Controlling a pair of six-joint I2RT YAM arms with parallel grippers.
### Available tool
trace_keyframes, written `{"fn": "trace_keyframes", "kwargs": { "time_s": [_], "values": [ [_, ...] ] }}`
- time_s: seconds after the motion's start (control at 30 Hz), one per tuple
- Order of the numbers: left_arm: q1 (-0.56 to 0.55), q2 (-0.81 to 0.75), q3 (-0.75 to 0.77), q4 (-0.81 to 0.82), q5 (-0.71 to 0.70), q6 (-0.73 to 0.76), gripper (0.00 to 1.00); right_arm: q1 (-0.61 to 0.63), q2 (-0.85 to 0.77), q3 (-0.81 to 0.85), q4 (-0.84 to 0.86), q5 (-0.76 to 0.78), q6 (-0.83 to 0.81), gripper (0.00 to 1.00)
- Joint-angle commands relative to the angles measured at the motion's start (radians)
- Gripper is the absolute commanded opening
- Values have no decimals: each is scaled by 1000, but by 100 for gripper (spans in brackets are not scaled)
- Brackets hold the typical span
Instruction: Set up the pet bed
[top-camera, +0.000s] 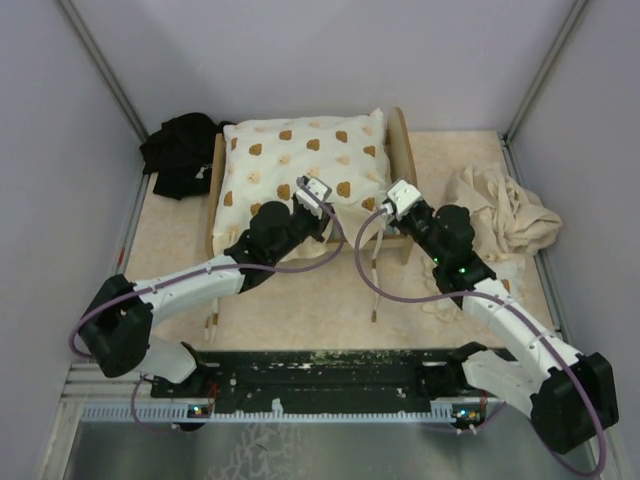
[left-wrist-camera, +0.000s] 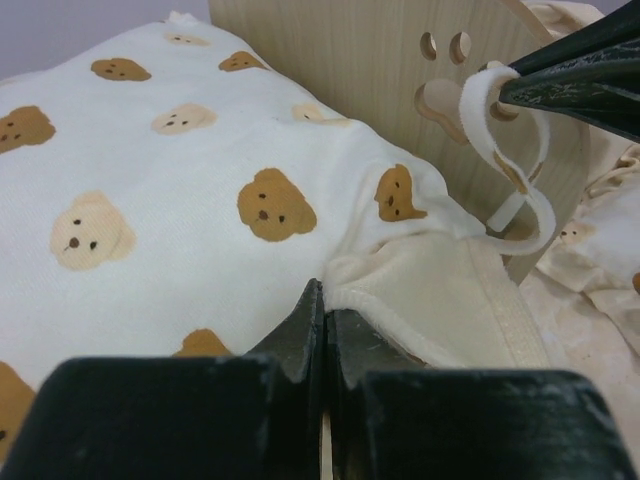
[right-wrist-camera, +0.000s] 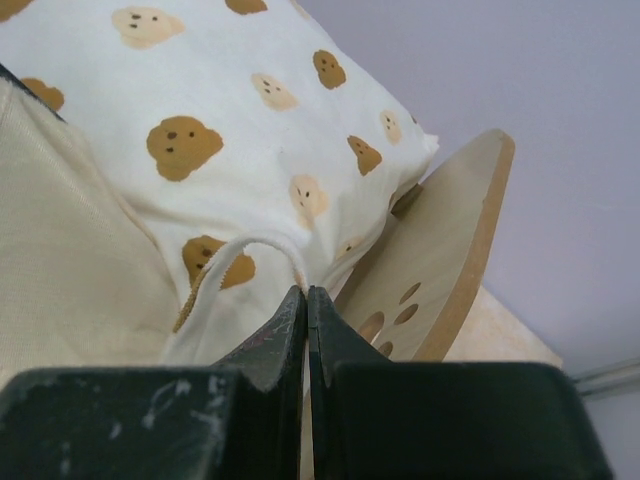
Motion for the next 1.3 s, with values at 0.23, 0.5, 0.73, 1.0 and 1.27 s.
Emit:
{"fn": "trace_keyframes", "kwargs": {
  "time_s": [0.23, 0.5, 0.73, 1.0, 1.27],
  "values": [
    [12, 1, -20, 59, 50, -52, 0, 11, -26, -173, 238, 1, -35, 0],
    [12, 8, -29, 70, 40, -59, 0, 19, 31, -166, 288, 18, -9, 0],
    [12, 17, -31, 74, 31, -58, 0, 20, 95, -113, 367, 27, -48, 0],
    [12, 17, -34, 79, 29, -60, 0, 38, 110, -175, 391, 55, -87, 0],
    [12, 24, -31, 82, 26, -60, 0, 41, 116, -79, 375, 60, -179, 0]
  ]
}}
